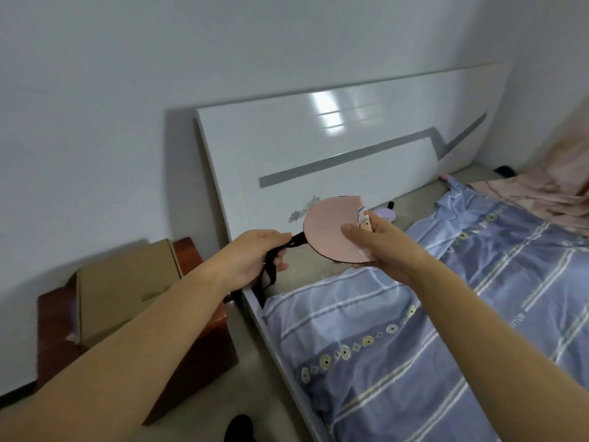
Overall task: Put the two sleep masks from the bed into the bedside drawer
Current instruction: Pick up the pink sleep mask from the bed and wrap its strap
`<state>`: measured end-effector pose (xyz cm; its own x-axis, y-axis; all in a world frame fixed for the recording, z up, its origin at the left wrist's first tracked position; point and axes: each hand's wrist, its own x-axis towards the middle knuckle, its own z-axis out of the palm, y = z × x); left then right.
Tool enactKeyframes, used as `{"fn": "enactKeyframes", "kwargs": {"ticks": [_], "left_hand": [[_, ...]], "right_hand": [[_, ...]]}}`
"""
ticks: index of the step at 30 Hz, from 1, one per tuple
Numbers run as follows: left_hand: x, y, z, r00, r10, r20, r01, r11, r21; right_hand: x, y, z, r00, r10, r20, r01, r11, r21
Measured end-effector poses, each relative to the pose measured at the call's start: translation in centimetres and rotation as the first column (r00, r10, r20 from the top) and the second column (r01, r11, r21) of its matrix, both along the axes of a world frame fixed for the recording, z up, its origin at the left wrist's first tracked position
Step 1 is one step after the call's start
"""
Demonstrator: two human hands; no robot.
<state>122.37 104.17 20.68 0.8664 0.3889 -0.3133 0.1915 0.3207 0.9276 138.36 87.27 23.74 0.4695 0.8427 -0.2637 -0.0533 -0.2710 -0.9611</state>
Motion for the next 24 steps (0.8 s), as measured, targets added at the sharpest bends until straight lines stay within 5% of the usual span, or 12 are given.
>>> {"fn": "enactKeyframes", "kwargs": {"ticks": [6, 14, 18, 21, 24], "left_hand": [[-4.7, -2.9, -1.6, 0.997, 0.069, -0.024, -0.073, 0.970, -0.233], [-8.6, -4.6, -0.5, 0.986, 0.158, -0.047, -0.155, 0.986, 0.056], [-10.4, -4.9, 0.6, 0.992, 0.130, -0.003, -0.130, 0.991, -0.018], [-12.3, -4.6, 1.3, 0.994, 0.053, -0.100, -0.054, 0.998, -0.011], [-13.9, -4.2, 1.5, 0.972, 0.056, -0.230, -0.043, 0.997, 0.058]], "right_hand": [[-1.6, -0.6, -1.5, 0.995, 0.092, 0.024, -0.092, 0.996, 0.011], [-4.4, 0.1, -1.8, 0.982, -0.043, 0.184, 0.030, 0.997, 0.075], [-5.9, 0.6, -1.7, 0.932, -0.063, 0.357, 0.040, 0.996, 0.074], [-7.8, 1.5, -1.1, 0.824, -0.016, 0.567, 0.014, 1.000, 0.008], [-9.5, 1.7, -0.6, 0.784, 0.061, 0.618, -0.053, 0.998, -0.030]]}}
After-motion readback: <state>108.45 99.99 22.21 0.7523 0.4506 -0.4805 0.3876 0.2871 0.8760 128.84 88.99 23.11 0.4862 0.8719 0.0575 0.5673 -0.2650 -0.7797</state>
